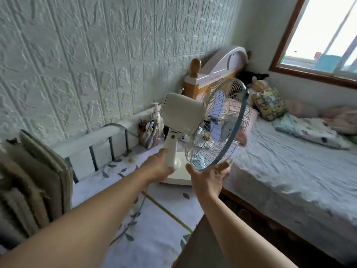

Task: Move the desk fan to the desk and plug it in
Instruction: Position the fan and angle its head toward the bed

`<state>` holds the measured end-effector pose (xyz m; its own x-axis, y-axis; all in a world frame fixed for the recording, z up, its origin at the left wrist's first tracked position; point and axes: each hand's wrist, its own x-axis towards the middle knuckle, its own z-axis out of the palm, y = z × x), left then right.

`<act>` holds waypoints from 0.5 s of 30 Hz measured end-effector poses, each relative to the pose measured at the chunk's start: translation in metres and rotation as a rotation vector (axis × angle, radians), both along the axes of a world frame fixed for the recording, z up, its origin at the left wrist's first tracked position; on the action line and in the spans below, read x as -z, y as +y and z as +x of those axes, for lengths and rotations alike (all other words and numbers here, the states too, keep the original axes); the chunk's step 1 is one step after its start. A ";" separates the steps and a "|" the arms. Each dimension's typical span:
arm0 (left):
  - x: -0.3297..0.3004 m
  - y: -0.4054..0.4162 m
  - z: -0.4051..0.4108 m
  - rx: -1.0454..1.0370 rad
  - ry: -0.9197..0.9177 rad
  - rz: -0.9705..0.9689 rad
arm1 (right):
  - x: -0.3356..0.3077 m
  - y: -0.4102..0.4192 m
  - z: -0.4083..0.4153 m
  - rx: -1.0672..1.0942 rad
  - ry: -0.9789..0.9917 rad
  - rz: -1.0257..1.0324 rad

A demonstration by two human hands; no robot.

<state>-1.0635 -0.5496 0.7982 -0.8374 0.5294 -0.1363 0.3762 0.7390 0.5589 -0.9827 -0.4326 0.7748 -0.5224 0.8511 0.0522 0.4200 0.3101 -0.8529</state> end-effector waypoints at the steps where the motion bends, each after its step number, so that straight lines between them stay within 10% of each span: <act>1: 0.004 0.003 -0.009 0.002 -0.010 0.027 | 0.004 0.002 -0.004 0.009 0.030 -0.005; 15: 0.064 0.057 -0.110 -0.069 0.105 0.222 | 0.050 0.042 -0.042 0.104 0.428 0.085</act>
<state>-1.1736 -0.4925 0.7339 -0.8758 0.4780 0.0669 0.3941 0.6281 0.6709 -1.0251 -0.3908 0.7244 -0.3506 0.8814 0.3166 0.0676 0.3610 -0.9301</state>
